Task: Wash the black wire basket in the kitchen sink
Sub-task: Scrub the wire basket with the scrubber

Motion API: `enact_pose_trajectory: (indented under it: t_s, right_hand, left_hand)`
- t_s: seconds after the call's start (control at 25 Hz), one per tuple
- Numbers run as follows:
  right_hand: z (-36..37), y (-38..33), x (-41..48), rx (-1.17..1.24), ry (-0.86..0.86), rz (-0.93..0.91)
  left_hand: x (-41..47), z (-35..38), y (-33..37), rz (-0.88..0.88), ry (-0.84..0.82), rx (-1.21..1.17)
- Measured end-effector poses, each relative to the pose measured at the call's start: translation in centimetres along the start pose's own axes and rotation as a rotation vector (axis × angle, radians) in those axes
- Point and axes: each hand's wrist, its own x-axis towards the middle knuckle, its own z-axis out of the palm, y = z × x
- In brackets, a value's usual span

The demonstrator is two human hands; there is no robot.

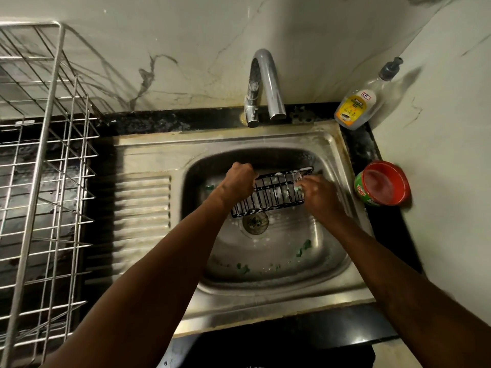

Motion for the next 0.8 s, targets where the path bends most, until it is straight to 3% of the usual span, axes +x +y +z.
enact_pose_trajectory:
  t_s: [0.16, 0.36, 0.56, 0.8]
  right_hand:
    - [-0.3, 0.3, -3.1, 0.084, -0.002, 0.044]
    - [-1.8, -0.9, 3.7, 0.078, 0.062, 0.194]
    - [-2.8, 0.8, 1.0, 0.070, -0.006, 0.118]
    - [-3.3, -0.6, 0.5, 0.210, -0.004, 0.449]
  left_hand:
    - [0.0, -0.1, -0.1, -0.008, -0.009, -0.009]
    - [-0.4, -0.3, 0.2, 0.006, -0.032, 0.031]
    - [-0.5, -0.6, 0.4, -0.008, -0.039, -0.009]
    - [-1.1, -1.5, -0.2, -0.063, -0.102, -0.327]
